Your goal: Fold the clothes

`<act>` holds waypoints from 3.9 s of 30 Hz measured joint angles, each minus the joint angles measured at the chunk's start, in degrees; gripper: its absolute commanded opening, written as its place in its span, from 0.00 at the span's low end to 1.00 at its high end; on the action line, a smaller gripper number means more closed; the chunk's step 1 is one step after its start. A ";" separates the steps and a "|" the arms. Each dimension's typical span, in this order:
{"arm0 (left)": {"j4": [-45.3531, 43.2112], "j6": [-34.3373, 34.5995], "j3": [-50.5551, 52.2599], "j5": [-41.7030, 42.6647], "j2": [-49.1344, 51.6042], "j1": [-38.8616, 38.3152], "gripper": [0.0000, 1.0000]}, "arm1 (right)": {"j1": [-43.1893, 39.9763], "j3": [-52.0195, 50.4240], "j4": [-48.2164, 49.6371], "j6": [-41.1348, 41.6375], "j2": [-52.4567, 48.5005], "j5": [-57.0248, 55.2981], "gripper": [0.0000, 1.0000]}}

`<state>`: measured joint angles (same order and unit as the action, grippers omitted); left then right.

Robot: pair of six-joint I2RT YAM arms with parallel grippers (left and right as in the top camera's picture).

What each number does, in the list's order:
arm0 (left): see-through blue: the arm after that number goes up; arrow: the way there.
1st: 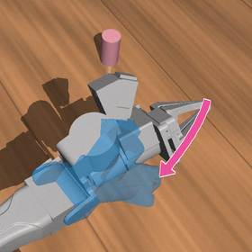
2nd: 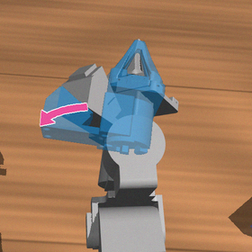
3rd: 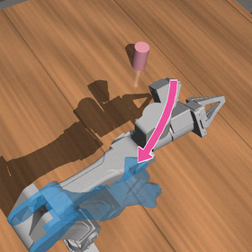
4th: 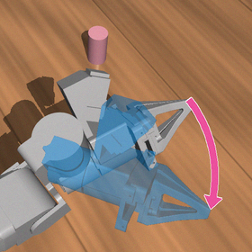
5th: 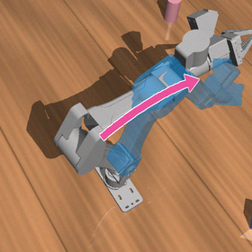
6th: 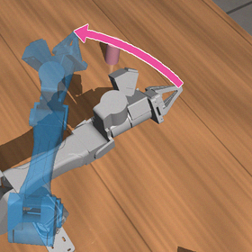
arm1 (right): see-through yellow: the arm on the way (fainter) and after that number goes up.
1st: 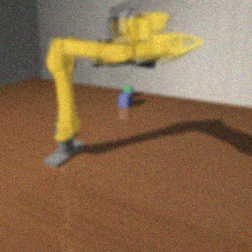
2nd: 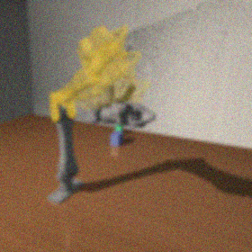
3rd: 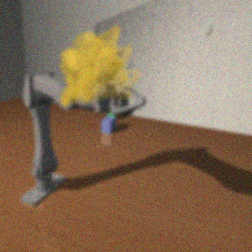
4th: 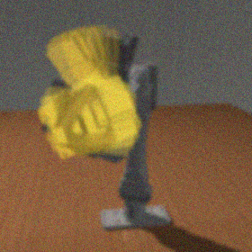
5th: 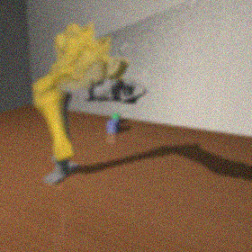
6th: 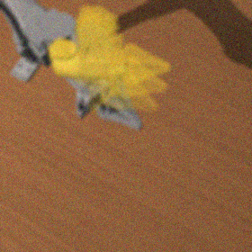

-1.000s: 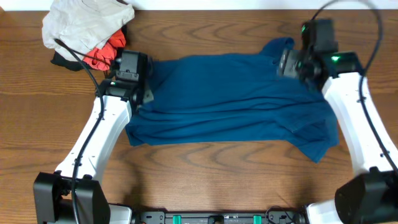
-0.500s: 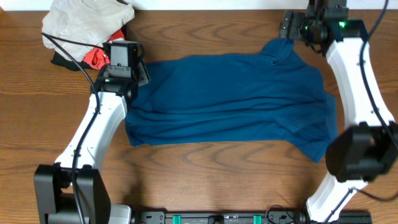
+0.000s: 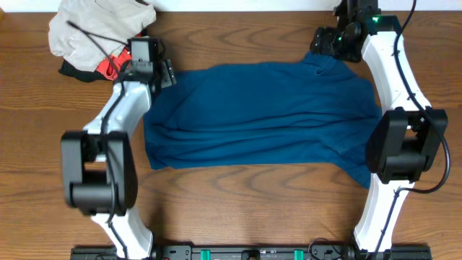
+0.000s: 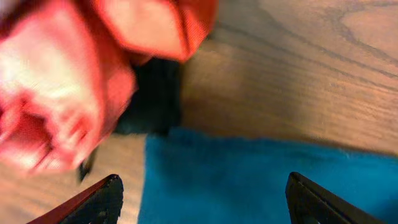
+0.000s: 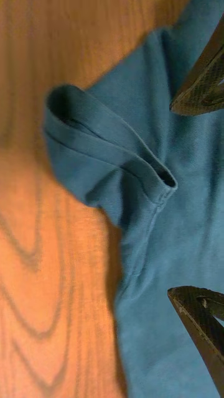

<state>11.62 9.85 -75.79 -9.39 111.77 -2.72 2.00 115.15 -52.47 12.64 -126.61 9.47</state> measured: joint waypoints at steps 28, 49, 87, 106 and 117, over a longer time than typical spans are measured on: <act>-1.55 -8.09 -5.38 3.65 11.78 5.27 0.84 | 0.44 0.04 -5.16 0.15 -0.07 0.85 0.84; 0.02 -1.51 -5.60 9.66 11.82 5.46 0.27 | 0.44 0.11 -10.93 1.01 -0.07 0.22 0.75; 0.15 -1.05 -5.64 10.32 11.82 5.46 0.26 | 0.55 -3.61 6.03 3.74 -8.04 3.82 0.40; 0.15 -1.05 -5.64 10.32 11.82 5.44 0.26 | 0.55 -3.61 6.95 0.22 -8.04 3.82 0.39; 0.17 -1.05 -5.64 10.32 11.82 5.46 0.25 | 1.11 -3.61 6.56 -4.20 -8.04 3.85 0.35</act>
<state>11.79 8.80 -81.43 0.93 123.59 2.74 3.11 111.55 -45.91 8.45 -134.65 13.32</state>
